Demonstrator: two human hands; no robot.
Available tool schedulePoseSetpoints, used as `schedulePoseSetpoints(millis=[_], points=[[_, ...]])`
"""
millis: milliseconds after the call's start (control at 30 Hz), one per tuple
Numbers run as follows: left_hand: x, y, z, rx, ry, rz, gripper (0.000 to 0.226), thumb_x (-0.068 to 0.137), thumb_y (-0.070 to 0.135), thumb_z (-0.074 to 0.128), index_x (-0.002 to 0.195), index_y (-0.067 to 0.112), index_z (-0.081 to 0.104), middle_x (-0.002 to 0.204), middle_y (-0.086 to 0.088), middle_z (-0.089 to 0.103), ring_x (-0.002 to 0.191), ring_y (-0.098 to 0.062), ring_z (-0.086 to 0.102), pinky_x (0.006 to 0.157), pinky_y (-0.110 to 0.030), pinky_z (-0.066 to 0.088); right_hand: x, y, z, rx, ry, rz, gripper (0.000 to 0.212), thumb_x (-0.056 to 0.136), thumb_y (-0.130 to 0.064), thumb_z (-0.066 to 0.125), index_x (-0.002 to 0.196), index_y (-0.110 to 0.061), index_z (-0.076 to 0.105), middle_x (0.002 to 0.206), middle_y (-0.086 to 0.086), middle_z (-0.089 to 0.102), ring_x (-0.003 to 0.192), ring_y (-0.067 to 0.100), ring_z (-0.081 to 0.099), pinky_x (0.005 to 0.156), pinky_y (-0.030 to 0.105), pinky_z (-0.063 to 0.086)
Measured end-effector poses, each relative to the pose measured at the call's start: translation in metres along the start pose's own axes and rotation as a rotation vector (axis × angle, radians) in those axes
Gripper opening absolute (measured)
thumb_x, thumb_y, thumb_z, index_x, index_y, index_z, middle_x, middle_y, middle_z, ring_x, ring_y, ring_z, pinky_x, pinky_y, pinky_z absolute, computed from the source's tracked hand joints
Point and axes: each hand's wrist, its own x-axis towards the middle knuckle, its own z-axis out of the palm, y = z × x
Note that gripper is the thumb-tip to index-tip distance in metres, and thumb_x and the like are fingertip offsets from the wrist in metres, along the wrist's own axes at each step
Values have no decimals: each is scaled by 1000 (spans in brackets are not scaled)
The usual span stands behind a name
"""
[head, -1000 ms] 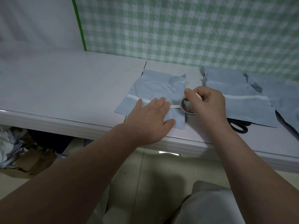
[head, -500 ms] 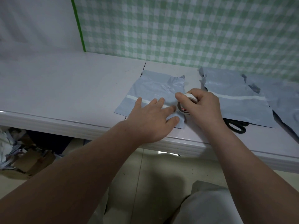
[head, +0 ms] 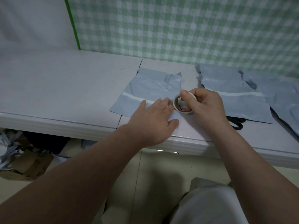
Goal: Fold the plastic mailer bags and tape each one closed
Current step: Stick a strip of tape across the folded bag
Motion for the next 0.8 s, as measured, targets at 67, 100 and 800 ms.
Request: schedulePoseSetpoints(millis=[67, 100, 800], points=[[0, 1, -1, -8, -8, -6, 57, 99, 43, 22, 150, 18, 14, 158, 0, 10, 143, -15, 9, 115, -46, 6, 1, 1, 1, 23, 6, 13, 33, 84, -40, 67, 68, -11, 68, 57, -5, 60, 56, 5, 51, 58, 23, 40], [1, 1, -1, -5, -6, -6, 57, 99, 43, 22, 150, 18, 14, 158, 0, 10, 144, -15, 9, 115, -47, 6, 1, 0, 1, 25, 17, 18, 34, 83, -40, 68, 68, -10, 69, 58, -2, 61, 57, 7, 52, 60, 25, 41], [0, 0, 1, 42, -19, 7, 51, 99, 47, 16, 149, 37, 9, 159, -5, 6, 146, -20, 6, 115, -56, 4, -1, -3, 1, -186, 148, 2, 34, 78, -32, 65, 55, -13, 48, 60, 5, 56, 59, 14, 46, 59, 31, 38]])
